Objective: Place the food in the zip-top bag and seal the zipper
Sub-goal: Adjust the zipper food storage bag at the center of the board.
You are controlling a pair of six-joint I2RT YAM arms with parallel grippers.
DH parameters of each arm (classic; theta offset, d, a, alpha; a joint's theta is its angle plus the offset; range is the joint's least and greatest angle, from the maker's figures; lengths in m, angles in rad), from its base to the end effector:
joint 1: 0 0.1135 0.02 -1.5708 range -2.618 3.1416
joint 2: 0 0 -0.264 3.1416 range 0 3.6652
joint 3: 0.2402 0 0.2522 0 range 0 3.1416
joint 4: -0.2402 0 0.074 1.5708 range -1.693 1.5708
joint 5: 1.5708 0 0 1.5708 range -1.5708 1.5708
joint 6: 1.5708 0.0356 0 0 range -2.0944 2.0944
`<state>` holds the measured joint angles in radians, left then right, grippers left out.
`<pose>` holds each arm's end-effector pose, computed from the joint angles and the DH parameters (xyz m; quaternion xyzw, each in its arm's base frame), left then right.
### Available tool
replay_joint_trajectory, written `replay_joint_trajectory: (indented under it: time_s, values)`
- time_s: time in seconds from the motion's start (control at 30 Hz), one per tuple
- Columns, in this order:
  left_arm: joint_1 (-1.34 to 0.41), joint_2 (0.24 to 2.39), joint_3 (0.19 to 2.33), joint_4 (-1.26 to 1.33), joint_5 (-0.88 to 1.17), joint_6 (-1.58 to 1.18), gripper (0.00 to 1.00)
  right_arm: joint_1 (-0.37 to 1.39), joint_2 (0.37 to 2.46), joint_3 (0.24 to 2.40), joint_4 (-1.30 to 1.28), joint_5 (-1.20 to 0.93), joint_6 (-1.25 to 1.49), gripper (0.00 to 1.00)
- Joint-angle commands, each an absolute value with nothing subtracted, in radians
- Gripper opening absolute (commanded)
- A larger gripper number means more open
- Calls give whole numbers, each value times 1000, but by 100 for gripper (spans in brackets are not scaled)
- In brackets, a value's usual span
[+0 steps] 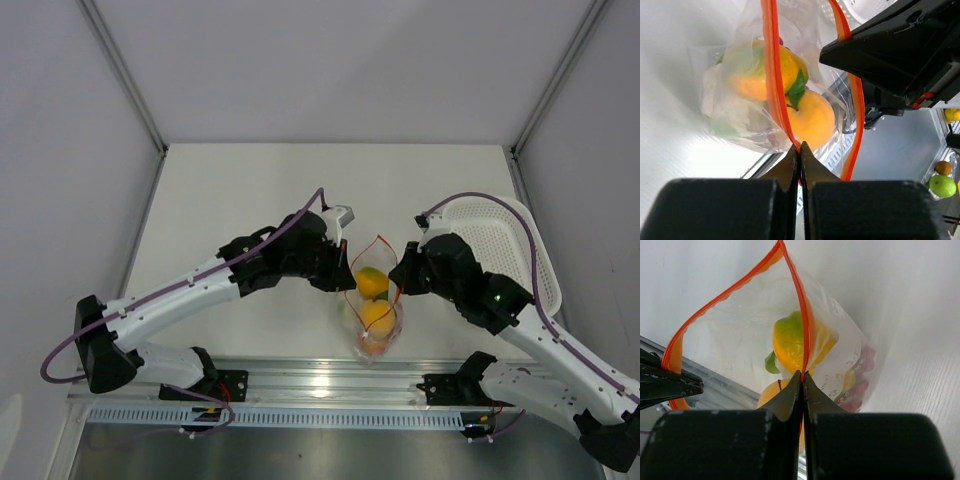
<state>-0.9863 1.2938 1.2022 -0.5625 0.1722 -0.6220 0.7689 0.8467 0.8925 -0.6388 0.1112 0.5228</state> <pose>0.1515 -0.2400 0.3384 0.1993 0.8718 -0.3710 0.2503 0.1305 0.1208 0.3213 -0.0823 0.8780 0.2431 0.4040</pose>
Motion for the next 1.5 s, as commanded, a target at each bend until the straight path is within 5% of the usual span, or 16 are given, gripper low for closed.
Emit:
replay_joint_trajectory:
  time_s: [0.0, 0.8, 0.83, 0.97, 1.07, 1.47]
  values:
    - [-976, 1296, 1230, -543, 209, -561, 1, 762, 856, 893, -607, 120, 580, 0]
    - [-973, 1333, 1158, -357, 264, -548, 1, 784, 1032, 1071, -496, -41, 638, 1]
    - [-971, 1325, 1154, -345, 249, -563, 0, 782, 1046, 1092, -489, -55, 621, 2]
    - [-969, 1304, 1152, -374, 186, -629, 1, 781, 1121, 1167, -552, -46, 572, 50]
    - [-968, 1275, 1120, -396, 103, -719, 1, 791, 1105, 1164, -591, -25, 557, 68]
    - [-969, 1241, 1071, -377, 32, -884, 1, 955, 933, 1183, -851, 121, 561, 72]
